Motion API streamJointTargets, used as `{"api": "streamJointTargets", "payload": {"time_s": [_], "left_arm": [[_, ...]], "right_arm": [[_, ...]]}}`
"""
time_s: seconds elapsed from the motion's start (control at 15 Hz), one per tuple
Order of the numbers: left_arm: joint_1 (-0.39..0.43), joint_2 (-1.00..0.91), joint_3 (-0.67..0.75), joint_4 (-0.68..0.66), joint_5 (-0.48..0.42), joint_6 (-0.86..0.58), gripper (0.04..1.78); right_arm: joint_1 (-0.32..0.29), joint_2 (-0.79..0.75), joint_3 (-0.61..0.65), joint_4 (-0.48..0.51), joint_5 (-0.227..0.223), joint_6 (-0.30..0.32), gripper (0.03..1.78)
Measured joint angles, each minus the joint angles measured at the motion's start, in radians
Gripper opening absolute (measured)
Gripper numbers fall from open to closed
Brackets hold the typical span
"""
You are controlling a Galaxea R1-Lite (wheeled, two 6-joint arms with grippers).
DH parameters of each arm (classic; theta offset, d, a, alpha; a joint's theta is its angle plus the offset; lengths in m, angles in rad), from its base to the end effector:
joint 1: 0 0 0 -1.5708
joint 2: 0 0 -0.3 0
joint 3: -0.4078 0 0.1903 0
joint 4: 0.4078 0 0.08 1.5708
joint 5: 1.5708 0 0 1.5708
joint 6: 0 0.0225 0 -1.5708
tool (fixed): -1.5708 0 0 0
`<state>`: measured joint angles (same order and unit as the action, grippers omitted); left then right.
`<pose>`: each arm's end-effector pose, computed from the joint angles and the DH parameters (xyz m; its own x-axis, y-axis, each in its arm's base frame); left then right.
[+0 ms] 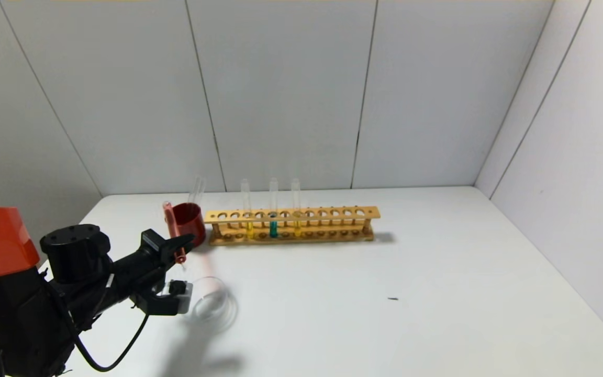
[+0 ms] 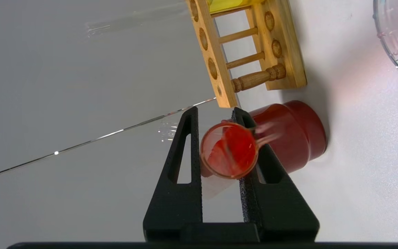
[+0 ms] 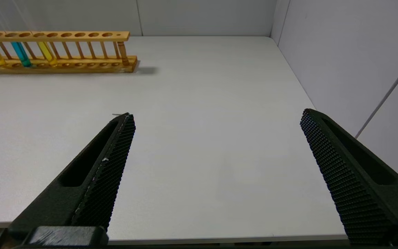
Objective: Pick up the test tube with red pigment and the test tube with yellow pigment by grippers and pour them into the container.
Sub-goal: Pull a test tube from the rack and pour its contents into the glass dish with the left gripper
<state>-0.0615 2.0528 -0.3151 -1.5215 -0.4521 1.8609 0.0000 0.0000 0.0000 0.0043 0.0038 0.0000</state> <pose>0.2812 -0.0272 0.0595 0.8501 -0.4900 -0.1930 0.0675 -0.2620 0.9627 -0.0228 0.0001 0.0750 1.0000 0.0038 -0.0043 -0.0038 1.0000 0.0000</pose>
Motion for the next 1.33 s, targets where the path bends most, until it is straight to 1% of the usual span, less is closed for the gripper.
{"api": "streamJointTargets", "payload": {"time_s": [0.4,0.87,1.33], "left_arm": [[-0.003,0.014,-0.007,0.0,0.013,0.041,0.35],[-0.012,0.041,-0.041,0.0,0.017,0.041,0.35],[-0.029,0.035,-0.033,0.0,0.017,0.042,0.35]], "right_arm": [[0.0,0.0,0.0,0.0,0.0,0.0,1.75],[0.0,0.0,0.0,0.0,0.0,0.0,1.75],[0.0,0.0,0.0,0.0,0.0,0.0,1.75]]}}
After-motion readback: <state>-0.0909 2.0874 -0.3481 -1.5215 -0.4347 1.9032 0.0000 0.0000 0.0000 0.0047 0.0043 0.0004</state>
